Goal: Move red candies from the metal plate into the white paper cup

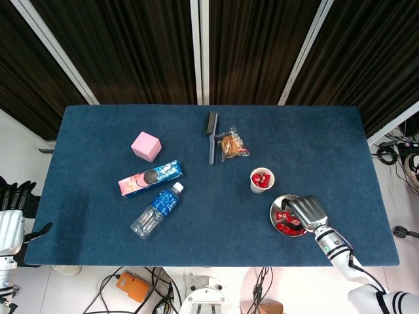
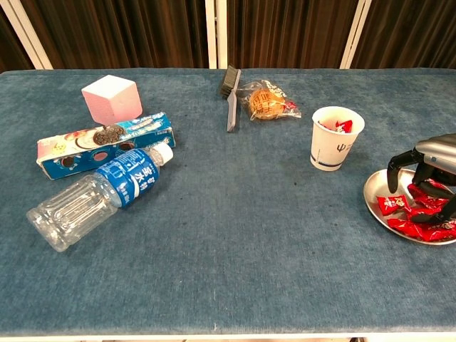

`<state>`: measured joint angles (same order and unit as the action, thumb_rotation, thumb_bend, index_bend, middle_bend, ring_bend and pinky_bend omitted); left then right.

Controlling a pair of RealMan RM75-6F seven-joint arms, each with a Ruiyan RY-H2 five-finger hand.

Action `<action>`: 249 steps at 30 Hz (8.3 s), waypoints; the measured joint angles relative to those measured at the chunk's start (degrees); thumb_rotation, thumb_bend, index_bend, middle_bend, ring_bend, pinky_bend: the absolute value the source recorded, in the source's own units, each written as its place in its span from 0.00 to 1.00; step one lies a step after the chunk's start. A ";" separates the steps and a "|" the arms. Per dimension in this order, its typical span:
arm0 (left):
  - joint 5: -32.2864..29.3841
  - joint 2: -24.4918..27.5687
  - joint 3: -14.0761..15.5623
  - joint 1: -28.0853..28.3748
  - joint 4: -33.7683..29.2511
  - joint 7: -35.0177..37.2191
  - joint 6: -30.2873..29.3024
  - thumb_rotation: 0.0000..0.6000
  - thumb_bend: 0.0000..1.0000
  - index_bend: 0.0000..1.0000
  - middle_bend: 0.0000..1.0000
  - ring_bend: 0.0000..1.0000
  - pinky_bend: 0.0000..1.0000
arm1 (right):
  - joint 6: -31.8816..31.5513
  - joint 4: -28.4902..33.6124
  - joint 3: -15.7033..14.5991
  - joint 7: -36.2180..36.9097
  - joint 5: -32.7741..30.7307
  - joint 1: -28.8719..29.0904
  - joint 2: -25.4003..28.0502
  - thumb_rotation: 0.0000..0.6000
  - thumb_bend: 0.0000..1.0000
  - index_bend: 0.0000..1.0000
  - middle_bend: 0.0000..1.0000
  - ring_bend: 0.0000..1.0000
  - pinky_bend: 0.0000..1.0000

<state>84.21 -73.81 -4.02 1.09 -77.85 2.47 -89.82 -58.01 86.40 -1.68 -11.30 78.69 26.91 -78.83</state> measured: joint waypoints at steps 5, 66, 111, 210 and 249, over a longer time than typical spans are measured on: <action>-0.30 -0.17 0.00 0.05 0.39 0.24 0.41 1.00 0.00 0.09 0.09 0.00 0.00 | 1.47 -0.67 0.62 -0.01 -0.42 0.73 -0.92 1.00 0.36 0.53 0.93 1.00 1.00; 0.16 -0.44 -0.32 1.22 -0.59 -0.86 1.07 1.00 0.00 0.09 0.09 0.00 0.00 | -2.52 4.98 0.05 -1.69 3.41 2.14 12.42 1.00 0.39 0.52 0.93 1.00 1.00; -0.07 -0.47 0.08 0.26 -0.36 -0.67 0.22 1.00 0.00 0.09 0.09 0.00 0.00 | 2.74 1.64 6.02 -0.37 -1.25 5.51 8.06 1.00 0.53 0.65 0.93 1.00 1.00; 0.68 -1.29 0.05 -0.11 0.32 -0.37 -0.93 1.00 0.00 0.09 0.09 0.00 0.00 | 1.02 1.61 9.12 7.57 1.72 6.99 7.55 1.00 0.52 0.64 0.93 1.00 1.00; 0.57 -1.26 -0.24 0.10 0.72 -0.04 -0.63 1.00 0.00 0.09 0.09 0.00 0.00 | -7.48 2.27 8.84 11.22 1.76 4.76 7.84 1.00 0.48 0.46 0.93 1.00 1.00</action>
<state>84.78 -75.07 -4.26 1.19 -77.13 2.43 -90.45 -65.48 88.67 7.17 -0.08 80.45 31.67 -70.98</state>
